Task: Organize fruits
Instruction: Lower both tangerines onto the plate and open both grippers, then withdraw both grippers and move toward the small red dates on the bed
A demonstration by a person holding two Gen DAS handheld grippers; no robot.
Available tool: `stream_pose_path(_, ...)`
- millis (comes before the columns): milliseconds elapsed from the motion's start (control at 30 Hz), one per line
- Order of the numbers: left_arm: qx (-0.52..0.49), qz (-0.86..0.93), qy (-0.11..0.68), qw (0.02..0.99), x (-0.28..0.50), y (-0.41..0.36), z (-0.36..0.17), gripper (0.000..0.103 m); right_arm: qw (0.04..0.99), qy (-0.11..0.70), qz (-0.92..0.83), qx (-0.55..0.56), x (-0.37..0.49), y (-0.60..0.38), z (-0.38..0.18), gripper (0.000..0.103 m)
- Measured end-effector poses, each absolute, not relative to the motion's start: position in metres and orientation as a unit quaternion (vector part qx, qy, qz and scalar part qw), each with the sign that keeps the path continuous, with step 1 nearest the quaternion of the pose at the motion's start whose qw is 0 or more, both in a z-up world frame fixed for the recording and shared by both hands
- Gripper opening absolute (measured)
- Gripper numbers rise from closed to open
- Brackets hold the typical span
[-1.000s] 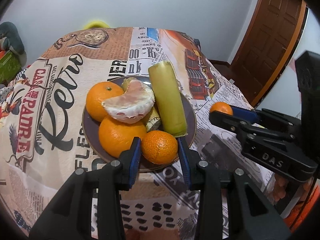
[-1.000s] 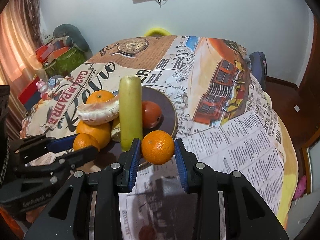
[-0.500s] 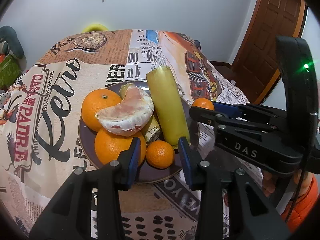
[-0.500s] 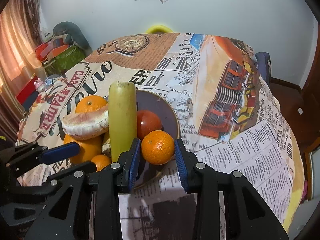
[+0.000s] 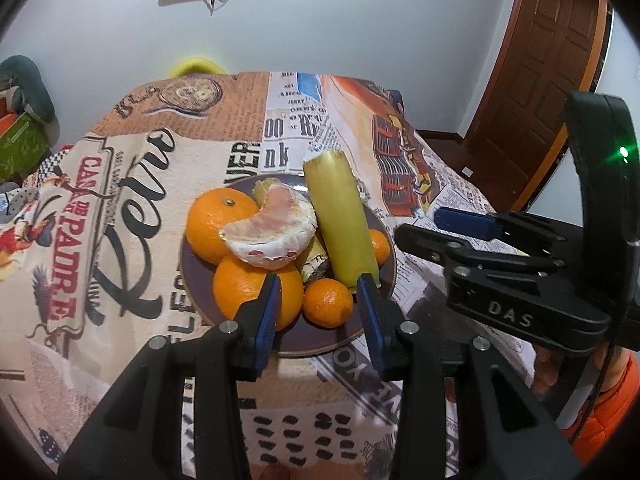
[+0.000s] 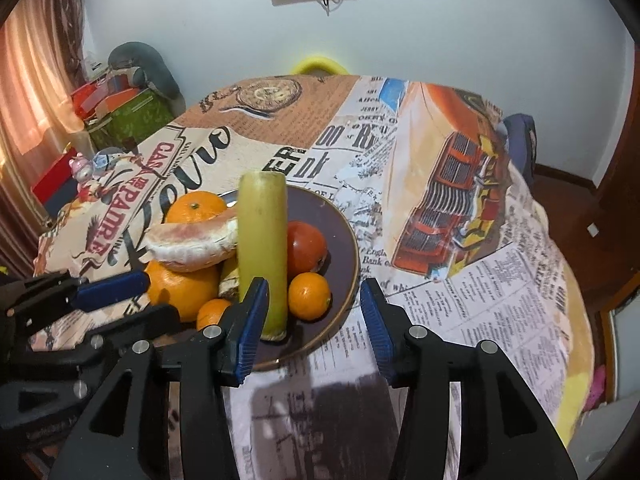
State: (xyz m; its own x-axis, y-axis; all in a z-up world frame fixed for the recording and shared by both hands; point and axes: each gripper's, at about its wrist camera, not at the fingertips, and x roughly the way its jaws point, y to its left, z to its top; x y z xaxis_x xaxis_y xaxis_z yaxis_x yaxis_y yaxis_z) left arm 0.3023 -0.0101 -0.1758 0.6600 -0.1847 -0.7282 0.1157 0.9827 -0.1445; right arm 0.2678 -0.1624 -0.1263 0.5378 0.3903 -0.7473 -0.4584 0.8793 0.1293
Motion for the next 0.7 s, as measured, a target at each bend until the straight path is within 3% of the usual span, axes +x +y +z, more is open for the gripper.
stream_pose_path(533,-0.047,-0.055,0.367,0.927,0.242,0.018,-0.124,0.042,0.891,0.393,0.223,-0.050,0.197,-0.173,-0.082,0.044)
stream_pose_path(700,-0.038,-0.047,0.352,0.934,0.219,0.024,-0.114,0.050,0.895,0.389,0.214,-0.051,0.178,-0.175,-0.077,0.045)
